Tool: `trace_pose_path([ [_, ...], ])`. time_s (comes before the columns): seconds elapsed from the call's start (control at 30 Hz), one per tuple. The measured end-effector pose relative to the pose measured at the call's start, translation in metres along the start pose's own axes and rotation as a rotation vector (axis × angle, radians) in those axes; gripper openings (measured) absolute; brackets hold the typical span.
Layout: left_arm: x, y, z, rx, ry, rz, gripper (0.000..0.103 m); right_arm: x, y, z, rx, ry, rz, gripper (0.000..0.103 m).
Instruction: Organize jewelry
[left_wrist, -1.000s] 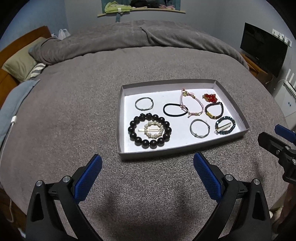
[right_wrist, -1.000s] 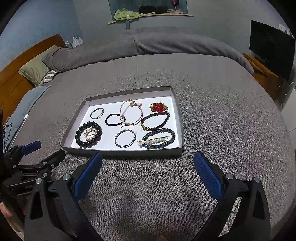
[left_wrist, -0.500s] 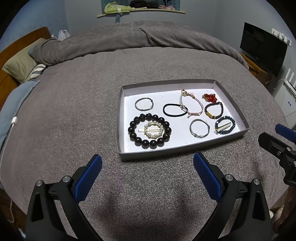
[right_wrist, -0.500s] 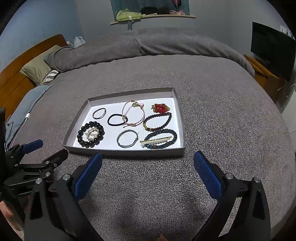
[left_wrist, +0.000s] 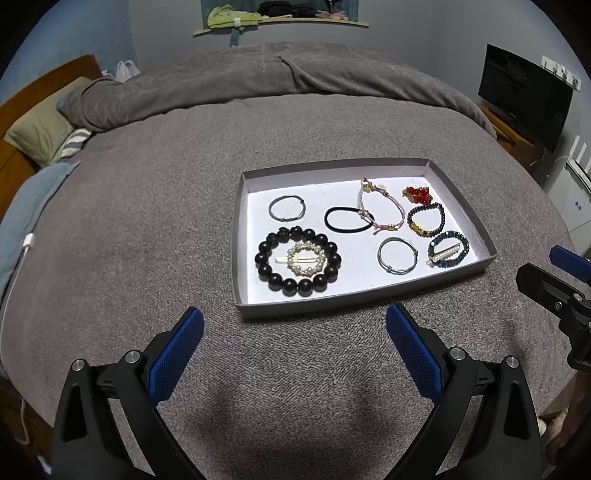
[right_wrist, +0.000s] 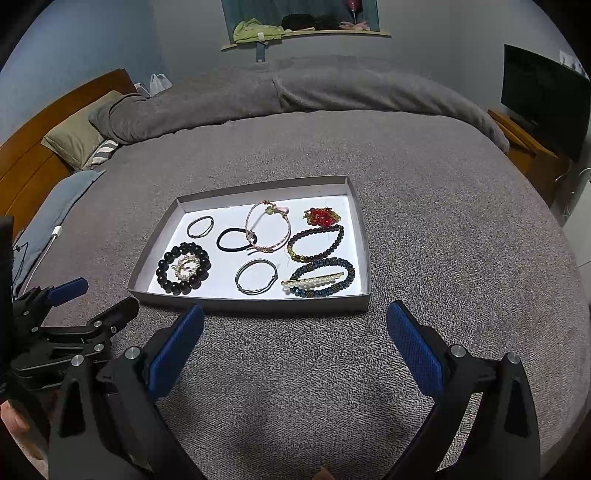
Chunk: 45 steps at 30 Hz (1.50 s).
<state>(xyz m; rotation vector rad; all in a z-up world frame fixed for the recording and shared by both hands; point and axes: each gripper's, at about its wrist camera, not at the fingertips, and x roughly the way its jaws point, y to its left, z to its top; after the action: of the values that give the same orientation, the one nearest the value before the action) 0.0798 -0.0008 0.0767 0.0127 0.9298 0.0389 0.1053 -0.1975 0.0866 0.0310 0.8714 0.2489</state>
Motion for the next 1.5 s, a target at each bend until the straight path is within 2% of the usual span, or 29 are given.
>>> trace_pose_path([
  [1.5, -0.0004, -0.0036, -0.0001, 0.02, -0.01, 0.018, 0.098, -0.0011, 0.0039, -0.0003, -0.003, 0.001, 0.005, 0.098],
])
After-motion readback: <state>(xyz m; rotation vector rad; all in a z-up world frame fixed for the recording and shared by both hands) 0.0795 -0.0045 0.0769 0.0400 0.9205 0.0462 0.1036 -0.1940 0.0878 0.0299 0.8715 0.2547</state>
